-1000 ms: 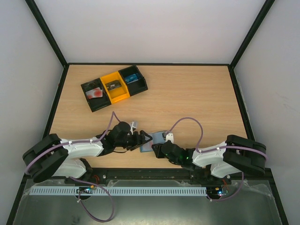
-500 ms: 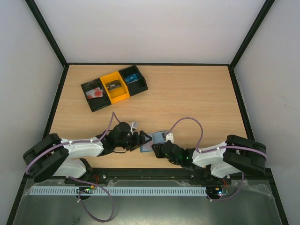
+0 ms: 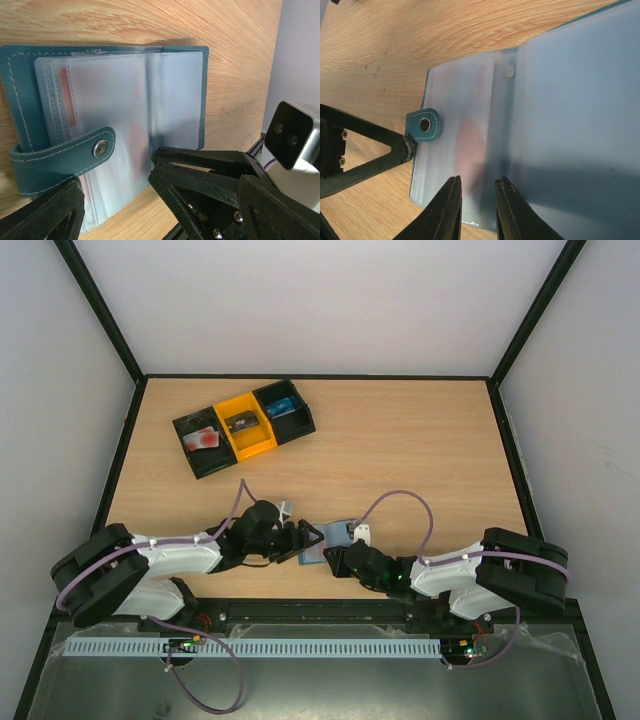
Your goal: Take the credit cards out of the card holder
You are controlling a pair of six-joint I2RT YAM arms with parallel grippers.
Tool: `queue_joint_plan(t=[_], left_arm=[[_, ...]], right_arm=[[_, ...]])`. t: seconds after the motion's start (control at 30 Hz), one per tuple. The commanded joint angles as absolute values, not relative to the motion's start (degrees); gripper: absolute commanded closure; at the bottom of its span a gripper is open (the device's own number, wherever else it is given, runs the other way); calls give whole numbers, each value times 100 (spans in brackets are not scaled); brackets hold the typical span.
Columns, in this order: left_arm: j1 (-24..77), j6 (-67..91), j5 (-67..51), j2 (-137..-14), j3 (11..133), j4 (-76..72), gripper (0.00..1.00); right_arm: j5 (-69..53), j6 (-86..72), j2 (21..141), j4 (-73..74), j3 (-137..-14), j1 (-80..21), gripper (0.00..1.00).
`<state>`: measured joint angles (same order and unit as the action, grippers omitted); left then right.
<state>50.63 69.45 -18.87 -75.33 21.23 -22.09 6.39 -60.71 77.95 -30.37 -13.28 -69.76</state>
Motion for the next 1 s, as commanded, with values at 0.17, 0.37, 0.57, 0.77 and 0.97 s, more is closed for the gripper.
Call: queue_joint_plan(t=[0.17, 0.37, 0.57, 0.77, 0.97], left_arm=[[5126, 6923, -1925, -7793, 2092, -2354, 15], [5163, 6939, -1951, -7842, 2103, -2409, 15], [5170, 6948, -1972, -7921, 2110, -2470, 15], [5187, 7004, -2039, -7924, 2137, -2713, 15], [5240, 6993, -2085, -7924, 2236, -2825, 15]], right_arm=[[827, -6108, 7748, -3120, -1281, -6959, 80], [835, -6108, 7757, -3129, -1285, -6961, 80], [826, -6108, 7769, -3135, -1276, -6961, 80], [784, -6121, 7817, -3185, -1258, -6961, 80], [732, -6139, 7879, -3247, -1256, -6961, 80]])
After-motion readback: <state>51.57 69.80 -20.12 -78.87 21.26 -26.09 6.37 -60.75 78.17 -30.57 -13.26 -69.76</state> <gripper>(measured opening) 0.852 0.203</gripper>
